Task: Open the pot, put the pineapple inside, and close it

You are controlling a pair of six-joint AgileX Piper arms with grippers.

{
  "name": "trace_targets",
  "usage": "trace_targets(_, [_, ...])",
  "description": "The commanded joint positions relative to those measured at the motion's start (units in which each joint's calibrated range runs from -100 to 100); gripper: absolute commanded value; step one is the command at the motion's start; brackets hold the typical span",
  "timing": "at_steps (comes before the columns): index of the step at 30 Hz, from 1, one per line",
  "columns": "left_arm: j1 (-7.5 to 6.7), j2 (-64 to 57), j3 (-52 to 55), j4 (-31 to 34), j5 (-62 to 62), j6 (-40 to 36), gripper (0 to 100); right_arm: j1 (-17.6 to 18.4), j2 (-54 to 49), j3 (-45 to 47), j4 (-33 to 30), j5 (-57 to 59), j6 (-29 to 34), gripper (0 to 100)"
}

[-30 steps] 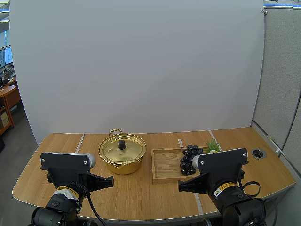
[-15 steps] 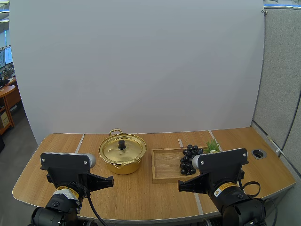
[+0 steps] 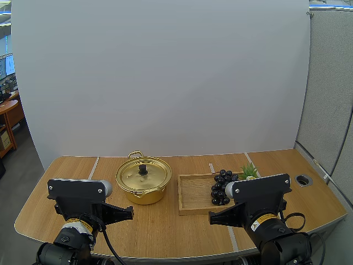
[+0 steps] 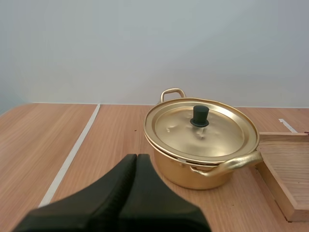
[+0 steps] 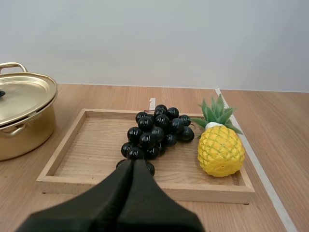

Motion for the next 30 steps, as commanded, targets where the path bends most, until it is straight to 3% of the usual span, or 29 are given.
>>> trace_targets(1, [0.08, -0.22, 0.11, -0.54, -1.34, -0.14, 0, -0.24, -0.31, 0.11, 0.35, -0.02, 0.31, 0])
trace_targets(18, [0.08, -0.22, 0.11, 0.1, -1.52, 0.23, 0, -0.24, -0.31, 0.11, -0.71, -1.85, 0.31, 0])
trace_targets(23, [0.08, -0.22, -4.45, 0.32, -1.33, 1.06, 0, -0.24, -0.31, 0.11, -2.87, -4.48, 0.31, 0])
trace_targets(30, [0.08, -0.22, -14.02, 0.32, 3.07, 3.55, 0, -0.24, -0.31, -11.38, -2.87, 3.52, 0.31, 0])
